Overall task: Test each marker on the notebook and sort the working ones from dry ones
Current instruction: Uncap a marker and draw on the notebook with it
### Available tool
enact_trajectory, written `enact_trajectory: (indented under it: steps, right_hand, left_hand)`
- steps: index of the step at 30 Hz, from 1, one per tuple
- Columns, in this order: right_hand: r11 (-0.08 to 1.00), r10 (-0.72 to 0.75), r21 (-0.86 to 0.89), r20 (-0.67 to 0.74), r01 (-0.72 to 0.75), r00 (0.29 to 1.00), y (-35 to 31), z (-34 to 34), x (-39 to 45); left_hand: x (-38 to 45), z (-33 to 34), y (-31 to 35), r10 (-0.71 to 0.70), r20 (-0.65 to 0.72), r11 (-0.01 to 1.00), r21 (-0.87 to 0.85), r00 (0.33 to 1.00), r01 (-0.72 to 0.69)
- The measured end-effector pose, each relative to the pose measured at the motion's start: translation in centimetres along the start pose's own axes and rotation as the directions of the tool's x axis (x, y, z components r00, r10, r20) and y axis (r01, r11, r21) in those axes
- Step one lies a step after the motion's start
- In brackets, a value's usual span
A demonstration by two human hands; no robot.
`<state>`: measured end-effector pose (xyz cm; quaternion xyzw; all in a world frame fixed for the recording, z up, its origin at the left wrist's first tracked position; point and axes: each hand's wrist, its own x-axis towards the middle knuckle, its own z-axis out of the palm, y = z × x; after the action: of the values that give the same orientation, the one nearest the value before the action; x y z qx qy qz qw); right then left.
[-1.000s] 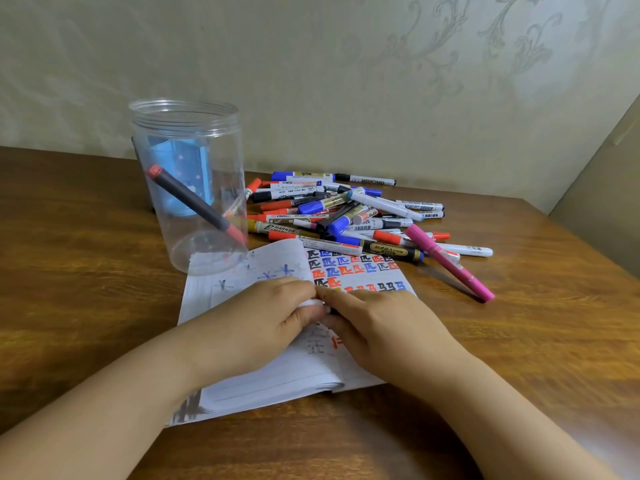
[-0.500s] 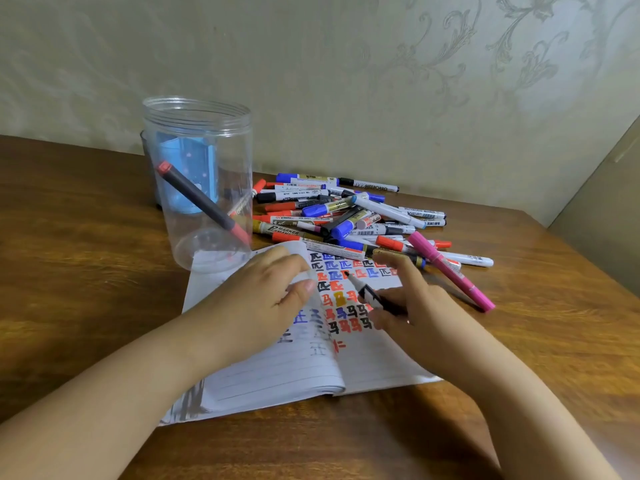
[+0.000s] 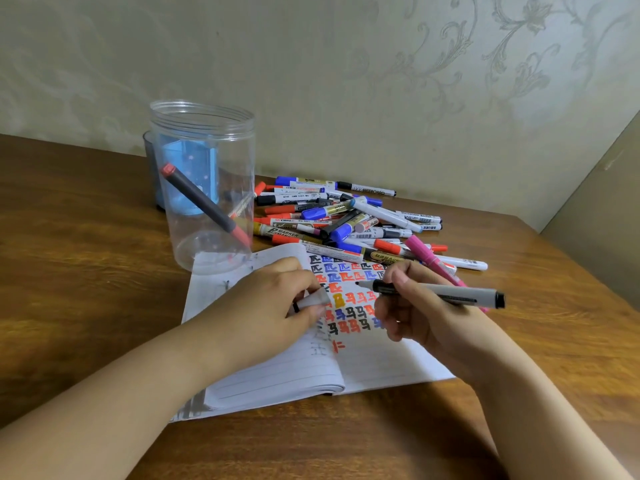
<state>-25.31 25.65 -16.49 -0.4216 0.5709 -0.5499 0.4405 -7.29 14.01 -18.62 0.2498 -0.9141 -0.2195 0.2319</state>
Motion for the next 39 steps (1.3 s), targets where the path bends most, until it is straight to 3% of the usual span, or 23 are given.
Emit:
enact_trajectory:
  steps: [5, 11, 21, 35, 39]
  right_hand:
    - [0.987, 0.063, -0.143, -0.061, -0.071, 0.996, -0.5, 0.5, 0.2]
    - [0.950, -0.083, -0.311, -0.208, 0.014, 0.975, 2.0, 1.4, -0.4]
    - [0.854, -0.223, -0.511, -0.188, 0.098, 0.957, 2.9, 1.6, -0.7]
    - [0.797, -0.257, -0.583, -0.091, 0.158, 0.962, 3.1, 1.8, -0.8]
    - [0.824, -0.242, -0.549, -0.109, 0.145, 0.964, 3.1, 1.7, -0.8]
  left_hand:
    - [0.1, -0.3, 0.1, -0.010, 0.017, 1.000, -0.007, 1.000, 0.010]
    - [-0.1, -0.2, -0.1, -0.018, 0.043, 0.999, -0.036, 0.999, 0.020]
    - [0.1, 0.5, -0.7, -0.001, 0.065, 1.000, -0.020, 0.998, 0.002]
    - [0.0, 0.8, -1.0, 0.006, 0.058, 1.000, -0.021, 0.998, -0.005]
    - [0.0, 0.7, -1.0, 0.009, 0.059, 1.000, -0.018, 0.998, -0.008]
